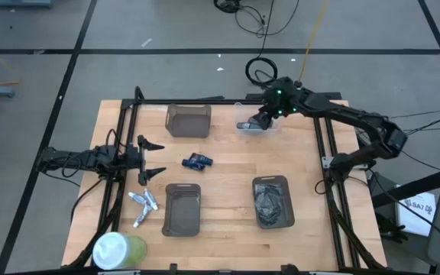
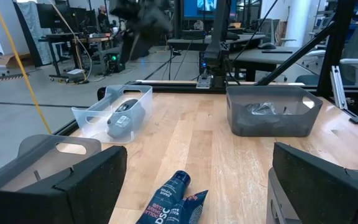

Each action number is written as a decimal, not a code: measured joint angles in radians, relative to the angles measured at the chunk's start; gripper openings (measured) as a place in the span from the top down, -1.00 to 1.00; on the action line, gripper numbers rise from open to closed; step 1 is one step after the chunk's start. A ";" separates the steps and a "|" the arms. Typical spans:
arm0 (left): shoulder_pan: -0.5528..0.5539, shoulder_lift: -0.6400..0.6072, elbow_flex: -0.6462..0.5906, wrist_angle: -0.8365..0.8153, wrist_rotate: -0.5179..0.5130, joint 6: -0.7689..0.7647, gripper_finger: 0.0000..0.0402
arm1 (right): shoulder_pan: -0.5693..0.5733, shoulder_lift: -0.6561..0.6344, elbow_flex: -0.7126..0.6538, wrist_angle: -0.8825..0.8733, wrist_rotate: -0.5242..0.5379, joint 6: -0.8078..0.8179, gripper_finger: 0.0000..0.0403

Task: Pick & Place Travel size toiletries
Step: Put the bottom blue shave cream into the top black bin

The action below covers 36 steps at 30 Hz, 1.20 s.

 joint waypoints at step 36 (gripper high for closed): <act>0.000 0.000 0.000 0.000 0.000 0.000 -0.97 | 0.169 -1.344 -0.763 0.269 -0.170 0.041 -0.10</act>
